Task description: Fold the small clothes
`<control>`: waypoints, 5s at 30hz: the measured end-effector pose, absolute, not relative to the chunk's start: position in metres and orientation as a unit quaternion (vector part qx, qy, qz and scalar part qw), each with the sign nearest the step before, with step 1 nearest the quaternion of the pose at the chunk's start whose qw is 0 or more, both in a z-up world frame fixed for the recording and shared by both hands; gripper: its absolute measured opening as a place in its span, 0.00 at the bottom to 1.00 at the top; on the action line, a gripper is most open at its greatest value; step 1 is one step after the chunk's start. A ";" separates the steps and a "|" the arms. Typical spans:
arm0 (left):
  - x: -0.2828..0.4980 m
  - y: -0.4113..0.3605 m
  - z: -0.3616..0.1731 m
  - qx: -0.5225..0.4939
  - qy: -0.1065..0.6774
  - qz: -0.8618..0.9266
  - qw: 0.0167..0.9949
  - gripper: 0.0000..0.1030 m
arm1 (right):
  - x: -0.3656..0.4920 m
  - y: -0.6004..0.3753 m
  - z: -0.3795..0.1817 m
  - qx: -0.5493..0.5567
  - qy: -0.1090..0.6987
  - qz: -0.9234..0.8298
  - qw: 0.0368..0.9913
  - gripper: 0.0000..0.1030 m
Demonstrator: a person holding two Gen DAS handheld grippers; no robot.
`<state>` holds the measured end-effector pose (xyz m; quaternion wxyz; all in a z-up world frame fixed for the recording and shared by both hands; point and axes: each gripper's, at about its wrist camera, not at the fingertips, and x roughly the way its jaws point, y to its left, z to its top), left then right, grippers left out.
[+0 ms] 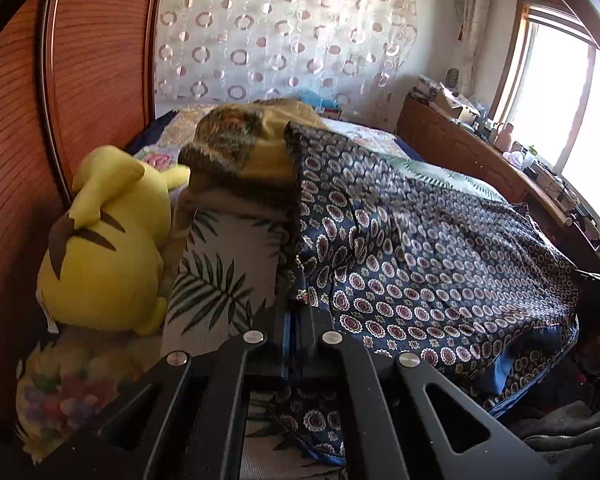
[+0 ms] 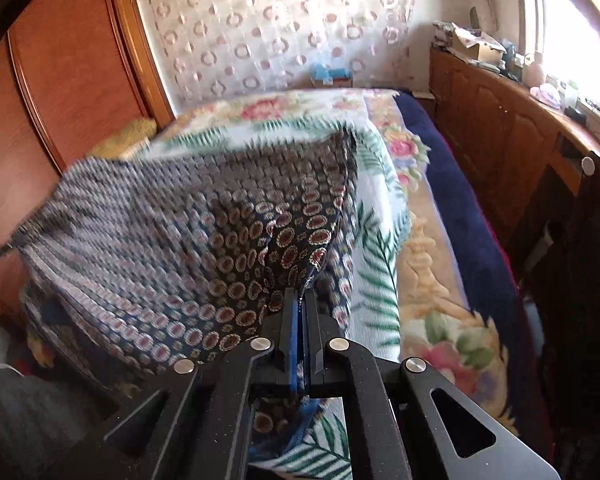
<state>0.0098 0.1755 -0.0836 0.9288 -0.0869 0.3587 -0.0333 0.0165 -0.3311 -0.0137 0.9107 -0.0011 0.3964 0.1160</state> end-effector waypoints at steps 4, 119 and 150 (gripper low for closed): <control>0.011 0.172 -0.088 -0.072 0.368 -0.030 0.926 0.06 | 0.025 -0.331 -0.007 -0.011 0.397 0.103 0.912 0.14; 0.002 0.153 -0.098 -0.048 0.367 -0.038 0.928 0.02 | -0.021 -0.352 0.006 -0.046 0.360 0.100 0.926 0.00; 0.010 0.157 -0.128 -0.064 0.411 -0.018 0.909 0.45 | -0.012 -0.356 0.000 -0.042 0.367 0.091 0.925 0.03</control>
